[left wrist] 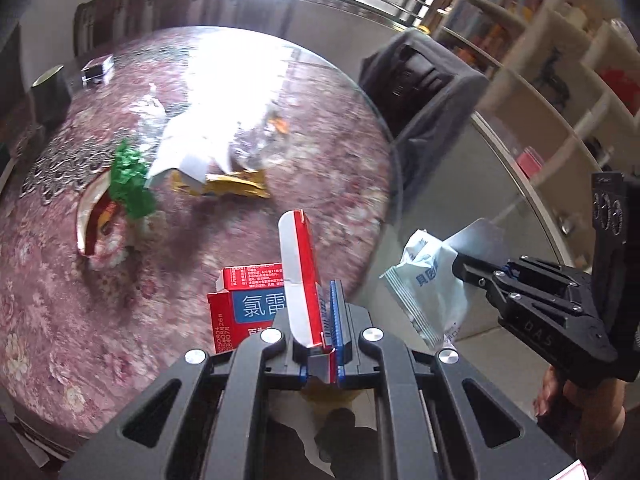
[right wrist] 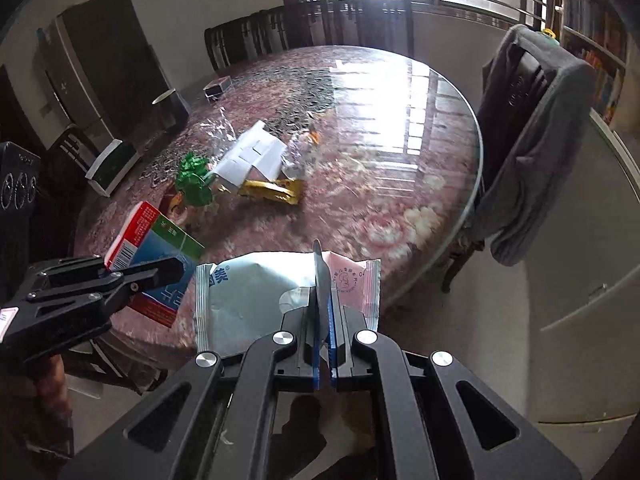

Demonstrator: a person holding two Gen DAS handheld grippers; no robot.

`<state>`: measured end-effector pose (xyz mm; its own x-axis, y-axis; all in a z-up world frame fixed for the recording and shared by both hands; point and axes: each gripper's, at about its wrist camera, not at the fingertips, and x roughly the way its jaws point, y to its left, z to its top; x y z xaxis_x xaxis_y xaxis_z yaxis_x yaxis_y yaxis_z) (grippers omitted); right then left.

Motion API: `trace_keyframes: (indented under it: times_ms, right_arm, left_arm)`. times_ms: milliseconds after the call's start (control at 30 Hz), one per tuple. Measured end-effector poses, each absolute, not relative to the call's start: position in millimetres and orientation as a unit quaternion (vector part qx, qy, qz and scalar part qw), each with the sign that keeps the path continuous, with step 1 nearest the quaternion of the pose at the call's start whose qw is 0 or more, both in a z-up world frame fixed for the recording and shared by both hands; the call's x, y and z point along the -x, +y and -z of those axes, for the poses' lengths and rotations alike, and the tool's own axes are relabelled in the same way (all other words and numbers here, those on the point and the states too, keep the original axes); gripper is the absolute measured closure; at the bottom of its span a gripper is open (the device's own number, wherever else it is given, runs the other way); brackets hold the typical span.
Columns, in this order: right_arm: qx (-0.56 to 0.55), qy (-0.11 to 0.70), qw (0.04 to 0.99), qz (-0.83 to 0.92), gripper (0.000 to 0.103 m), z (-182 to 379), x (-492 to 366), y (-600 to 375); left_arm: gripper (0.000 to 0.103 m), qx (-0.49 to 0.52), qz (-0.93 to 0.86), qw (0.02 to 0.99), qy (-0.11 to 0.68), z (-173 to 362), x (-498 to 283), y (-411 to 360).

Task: Collect trash
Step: 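Carry the box and bag off the table over the yellow bin, then open the right gripper to drop the bag while the left gripper releases the box into the bin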

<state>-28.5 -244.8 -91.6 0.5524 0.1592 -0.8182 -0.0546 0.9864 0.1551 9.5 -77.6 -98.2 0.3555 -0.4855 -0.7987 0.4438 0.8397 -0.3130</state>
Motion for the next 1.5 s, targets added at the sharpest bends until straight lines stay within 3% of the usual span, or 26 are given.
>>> trace_keyframes:
  times_ms: [333,667,833,1233,1500]
  right_arm:
    - [-0.074,0.563,0.823,-0.021,0.099,185,102,-317]
    - [-0.064,0.627,0.776,-0.024,0.098,271,101,-328]
    - [-0.064,0.624,0.778,-0.025,0.072,272,95,-335]
    - [-0.085,0.602,0.794,-0.022,0.072,244,108,-355]
    - [-0.111,0.552,0.827,-0.017,0.072,193,129,-377]
  left_arm:
    - [0.094,0.03,0.298,0.797,0.525,129,65,-141]
    - [0.094,0.019,0.293,0.792,0.536,147,92,-169]
    - [0.094,0.014,0.296,0.787,0.541,148,86,-175]
    - [0.094,0.003,0.312,0.774,0.55,156,86,-193]
    - [0.094,-0.002,0.338,0.752,0.565,170,99,-220]
